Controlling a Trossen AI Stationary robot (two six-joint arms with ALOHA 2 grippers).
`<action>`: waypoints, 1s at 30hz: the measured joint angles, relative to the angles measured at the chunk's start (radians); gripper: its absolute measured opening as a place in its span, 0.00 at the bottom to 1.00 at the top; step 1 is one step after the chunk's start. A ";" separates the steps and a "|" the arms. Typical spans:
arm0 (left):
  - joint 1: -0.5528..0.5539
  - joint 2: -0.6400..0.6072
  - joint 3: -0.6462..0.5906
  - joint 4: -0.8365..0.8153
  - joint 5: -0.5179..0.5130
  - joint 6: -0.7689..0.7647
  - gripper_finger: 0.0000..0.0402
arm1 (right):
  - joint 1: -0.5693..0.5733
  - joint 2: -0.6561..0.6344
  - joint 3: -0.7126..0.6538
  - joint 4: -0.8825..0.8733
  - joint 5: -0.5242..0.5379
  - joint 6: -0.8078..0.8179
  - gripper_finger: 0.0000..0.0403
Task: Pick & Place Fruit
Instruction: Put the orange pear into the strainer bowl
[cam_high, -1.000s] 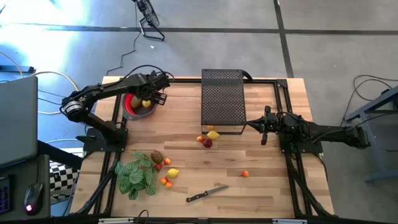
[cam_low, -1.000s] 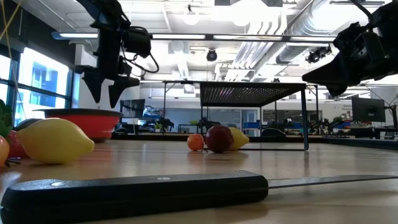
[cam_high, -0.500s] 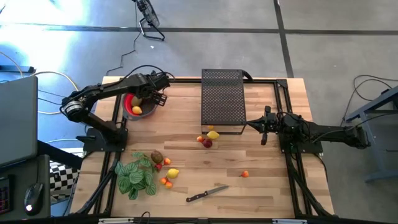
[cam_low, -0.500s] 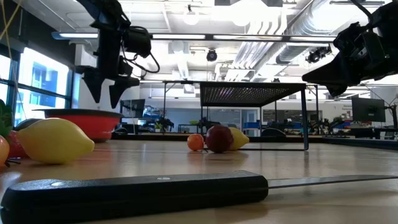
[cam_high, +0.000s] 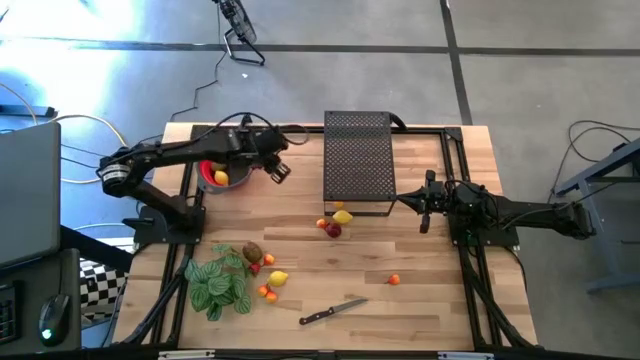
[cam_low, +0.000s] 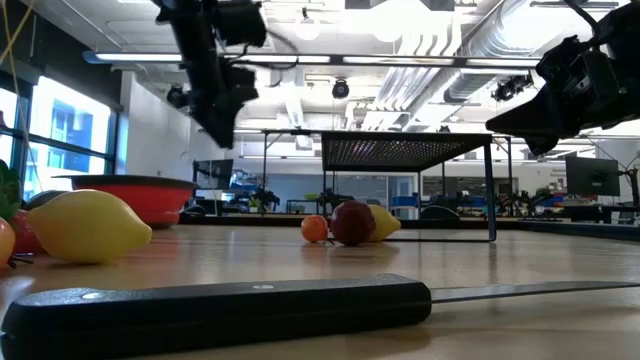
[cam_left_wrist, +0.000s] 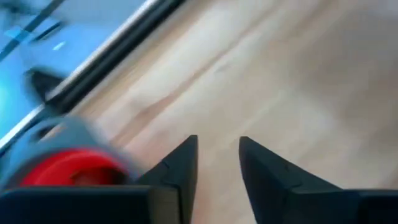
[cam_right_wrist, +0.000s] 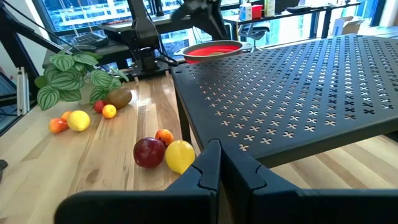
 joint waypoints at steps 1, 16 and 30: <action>-0.020 0.000 0.000 0.014 0.020 0.018 0.25 | 0.000 0.000 0.000 0.000 0.000 0.000 0.00; -0.341 0.010 -0.019 0.287 0.114 0.155 0.02 | 0.000 0.000 0.000 -0.004 -0.074 -0.009 0.00; -0.426 0.010 -0.420 1.033 0.239 0.058 0.01 | 0.000 0.000 0.000 -0.003 -0.075 -0.008 0.00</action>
